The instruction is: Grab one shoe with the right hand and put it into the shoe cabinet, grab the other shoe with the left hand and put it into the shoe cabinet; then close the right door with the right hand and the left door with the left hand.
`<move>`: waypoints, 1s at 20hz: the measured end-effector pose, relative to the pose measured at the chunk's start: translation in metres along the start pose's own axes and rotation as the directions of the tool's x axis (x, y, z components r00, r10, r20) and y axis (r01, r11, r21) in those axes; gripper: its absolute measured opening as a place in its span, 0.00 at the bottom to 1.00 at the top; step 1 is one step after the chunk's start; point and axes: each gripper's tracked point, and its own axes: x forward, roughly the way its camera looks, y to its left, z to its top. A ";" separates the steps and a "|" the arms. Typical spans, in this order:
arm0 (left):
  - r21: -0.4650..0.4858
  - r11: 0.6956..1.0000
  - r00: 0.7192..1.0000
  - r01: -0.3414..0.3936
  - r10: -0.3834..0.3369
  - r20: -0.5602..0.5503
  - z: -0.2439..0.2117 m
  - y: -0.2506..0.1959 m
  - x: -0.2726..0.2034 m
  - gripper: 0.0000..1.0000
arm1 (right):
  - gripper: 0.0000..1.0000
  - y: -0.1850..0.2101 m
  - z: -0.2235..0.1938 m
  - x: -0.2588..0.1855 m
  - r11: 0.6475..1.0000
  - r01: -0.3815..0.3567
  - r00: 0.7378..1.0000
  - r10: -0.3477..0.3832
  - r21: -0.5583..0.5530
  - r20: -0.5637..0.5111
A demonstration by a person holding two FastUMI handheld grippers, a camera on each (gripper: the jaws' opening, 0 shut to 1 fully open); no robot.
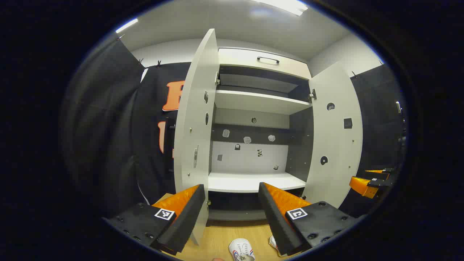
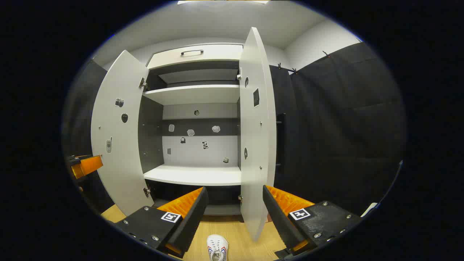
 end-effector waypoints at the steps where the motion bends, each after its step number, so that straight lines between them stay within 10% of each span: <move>1: 0.007 1.000 1.000 -0.007 0.007 -0.001 0.000 0.002 0.000 0.96 | 0.93 0.001 0.000 0.001 1.000 0.000 1.000 0.000 -0.001 0.000; 20: 0.014 0.999 0.999 -0.047 0.047 -0.013 -0.001 0.017 0.006 0.96 | 0.93 0.020 0.010 0.016 0.999 -0.034 0.999 0.034 -0.019 0.023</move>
